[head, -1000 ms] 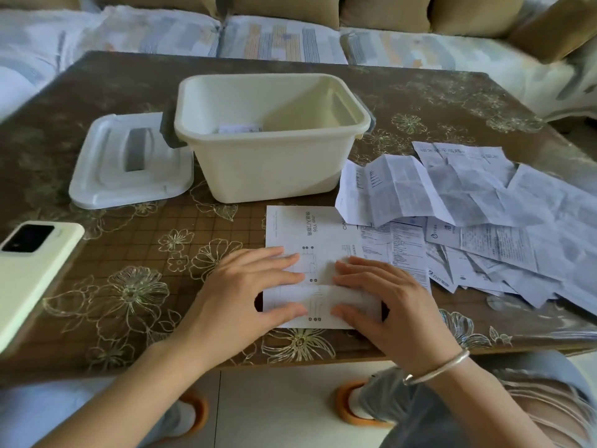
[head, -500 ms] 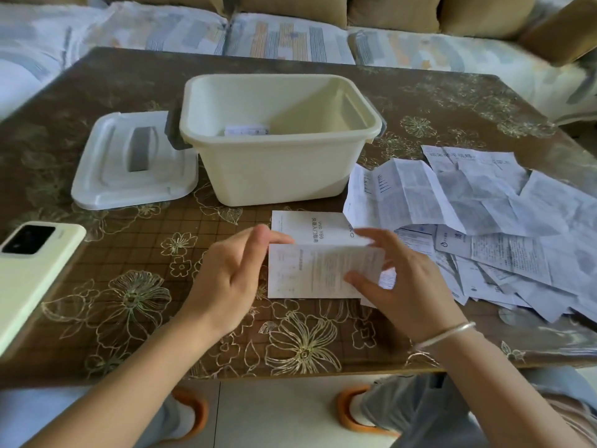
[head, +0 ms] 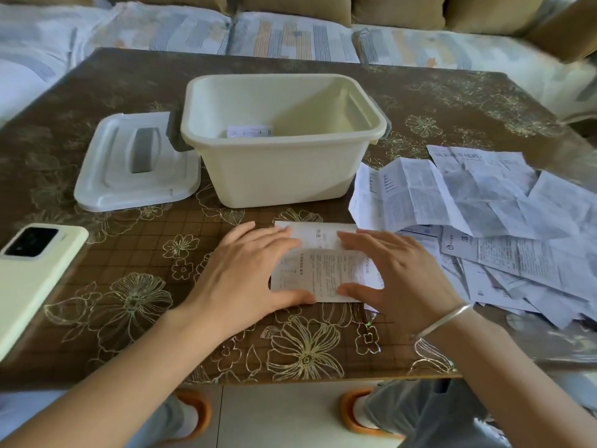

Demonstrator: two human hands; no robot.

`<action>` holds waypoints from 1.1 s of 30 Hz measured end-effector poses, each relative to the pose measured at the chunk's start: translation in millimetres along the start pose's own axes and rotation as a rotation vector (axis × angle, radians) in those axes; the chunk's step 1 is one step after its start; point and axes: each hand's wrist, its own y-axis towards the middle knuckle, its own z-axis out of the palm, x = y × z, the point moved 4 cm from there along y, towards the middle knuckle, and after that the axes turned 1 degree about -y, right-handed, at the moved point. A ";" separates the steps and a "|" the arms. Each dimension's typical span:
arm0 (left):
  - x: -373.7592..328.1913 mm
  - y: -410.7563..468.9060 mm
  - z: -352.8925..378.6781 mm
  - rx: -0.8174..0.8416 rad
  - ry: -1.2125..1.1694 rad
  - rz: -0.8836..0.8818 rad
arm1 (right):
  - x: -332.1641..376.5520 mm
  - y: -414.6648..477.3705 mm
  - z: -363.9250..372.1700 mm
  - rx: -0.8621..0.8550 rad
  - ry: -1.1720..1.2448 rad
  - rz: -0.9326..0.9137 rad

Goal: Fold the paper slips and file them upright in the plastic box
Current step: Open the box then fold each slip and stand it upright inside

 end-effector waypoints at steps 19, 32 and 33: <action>27.1 46.9 -166.5 -0.427 -0.320 -0.044 | 7.4 76.1 -116.6 -0.336 0.432 -0.010; 80.6 129.1 -147.0 0.433 -0.100 -0.050 | -13.9 225.4 -107.4 -0.041 0.211 -0.028; 80.9 133.6 -145.0 0.445 -0.065 -0.049 | -15.6 227.3 -105.7 -0.040 0.183 -0.032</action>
